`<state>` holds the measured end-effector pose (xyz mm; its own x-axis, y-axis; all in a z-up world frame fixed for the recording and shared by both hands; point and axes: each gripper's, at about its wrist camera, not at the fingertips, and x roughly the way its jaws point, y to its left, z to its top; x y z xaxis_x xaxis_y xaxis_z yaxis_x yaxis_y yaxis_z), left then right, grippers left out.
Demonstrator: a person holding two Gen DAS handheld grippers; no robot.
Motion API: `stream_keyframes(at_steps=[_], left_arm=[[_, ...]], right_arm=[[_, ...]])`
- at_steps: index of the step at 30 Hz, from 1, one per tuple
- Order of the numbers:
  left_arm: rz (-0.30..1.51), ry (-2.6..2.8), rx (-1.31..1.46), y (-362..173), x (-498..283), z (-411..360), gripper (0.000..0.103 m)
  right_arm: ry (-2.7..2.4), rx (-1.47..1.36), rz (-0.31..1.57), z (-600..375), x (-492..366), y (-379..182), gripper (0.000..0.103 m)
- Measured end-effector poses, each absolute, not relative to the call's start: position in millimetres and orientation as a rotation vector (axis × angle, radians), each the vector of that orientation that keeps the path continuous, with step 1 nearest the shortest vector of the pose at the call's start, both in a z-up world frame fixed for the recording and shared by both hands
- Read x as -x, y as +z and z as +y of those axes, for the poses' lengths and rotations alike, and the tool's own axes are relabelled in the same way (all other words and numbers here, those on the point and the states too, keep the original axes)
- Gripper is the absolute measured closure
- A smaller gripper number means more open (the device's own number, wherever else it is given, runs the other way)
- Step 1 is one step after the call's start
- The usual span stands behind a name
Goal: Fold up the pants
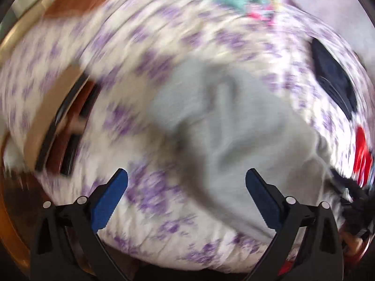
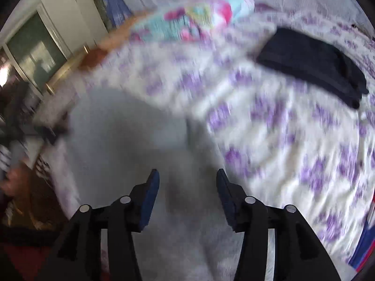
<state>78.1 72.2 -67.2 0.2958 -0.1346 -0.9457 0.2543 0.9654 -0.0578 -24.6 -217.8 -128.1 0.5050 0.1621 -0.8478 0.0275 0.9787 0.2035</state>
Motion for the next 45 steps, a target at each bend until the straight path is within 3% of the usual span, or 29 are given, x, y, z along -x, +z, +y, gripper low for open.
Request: stream_keyframes(at_steps=[5,10,15,17,21,24,26,28,30,32,35,40,45], left_arm=[[1.338,-0.244,-0.406,-126,-87,22,0.004],[1.457,-0.271,-0.112,-125,-101,62,0.004],[1.343,-0.354,-0.152,-90,-90,57,0.005],[1.285,-0.414,-0.197,-76,-82,38,0.005],[1.193,-0.486,-0.401,-71,-59,-18,0.005],[1.183,-0.407,-0.586,-102,-44,-19,0.005],[1.225,-0.363,-0.674,-129,-45,-20,0.004],[1.212,-0.379,-0.627,-123,-38,-5,0.004],[1.23,-0.36,-0.6,-111,-36,5,0.005],[1.21,-0.392,-0.531,-93,-32,15,0.005],[1.165,-0.444,-0.467,-72,-24,20,0.005],[1.193,-0.532,-0.448,-77,-26,-15,0.005],[1.171,-0.641,-0.477,-75,-10,-45,0.005]], right_arm=[[0.034,-0.25,0.923,-229,59,-98,0.052],[-0.176,-0.557,0.752,-293,172,-64,0.045],[-0.496,-0.888,0.626,-332,303,-76,0.046],[-0.573,-0.938,0.584,-335,329,-82,0.06],[-0.589,-0.802,0.604,-324,321,-83,0.071],[-0.66,-0.656,0.88,-320,289,-128,0.082],[-0.645,-0.794,0.797,-329,309,-147,0.101],[-0.639,-0.882,0.767,-334,324,-139,0.103],[-0.604,-0.944,0.667,-333,344,-120,0.093],[-0.6,-0.975,0.628,-331,365,-111,0.041],[-0.623,-1.045,0.649,-334,383,-120,0.039],[-0.605,-1.347,0.458,-354,398,-154,0.039],[-0.584,-1.436,0.356,-361,384,-165,0.039]])
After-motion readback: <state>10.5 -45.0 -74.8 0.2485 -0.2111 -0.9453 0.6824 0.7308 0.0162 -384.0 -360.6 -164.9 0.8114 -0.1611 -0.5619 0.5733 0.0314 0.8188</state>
